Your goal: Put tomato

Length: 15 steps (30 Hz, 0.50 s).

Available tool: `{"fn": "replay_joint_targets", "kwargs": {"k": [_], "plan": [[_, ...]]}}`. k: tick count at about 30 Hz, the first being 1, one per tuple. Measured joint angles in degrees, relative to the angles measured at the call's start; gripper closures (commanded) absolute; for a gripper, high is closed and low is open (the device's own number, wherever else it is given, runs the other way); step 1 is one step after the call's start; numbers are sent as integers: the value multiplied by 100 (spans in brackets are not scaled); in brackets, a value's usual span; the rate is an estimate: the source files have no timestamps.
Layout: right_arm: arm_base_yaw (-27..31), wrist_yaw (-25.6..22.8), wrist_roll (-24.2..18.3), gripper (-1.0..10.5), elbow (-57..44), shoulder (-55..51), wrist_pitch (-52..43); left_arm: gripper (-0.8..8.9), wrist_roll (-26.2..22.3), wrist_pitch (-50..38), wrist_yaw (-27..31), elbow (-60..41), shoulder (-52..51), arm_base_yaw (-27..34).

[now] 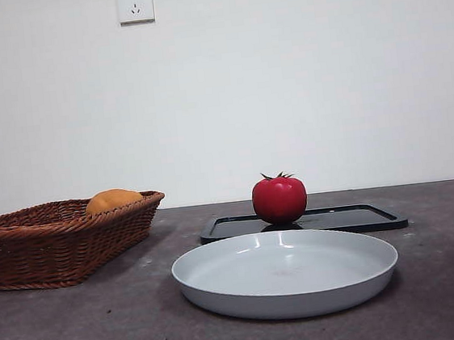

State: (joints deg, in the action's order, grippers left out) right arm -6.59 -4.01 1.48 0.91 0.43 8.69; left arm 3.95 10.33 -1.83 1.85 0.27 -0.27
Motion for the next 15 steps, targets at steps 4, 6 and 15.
{"fn": "replay_joint_targets", "kwargs": {"k": [4,6,15], "plan": [[345,514,-166,927,0,-13,-44,784,0,0,0,0,0,0],[498,546,-297,927,0,-13,55,784,0,0,0,0,0,0],[627,284,-424,927,4,-13,114,784,0,0,0,0,0,0]]}}
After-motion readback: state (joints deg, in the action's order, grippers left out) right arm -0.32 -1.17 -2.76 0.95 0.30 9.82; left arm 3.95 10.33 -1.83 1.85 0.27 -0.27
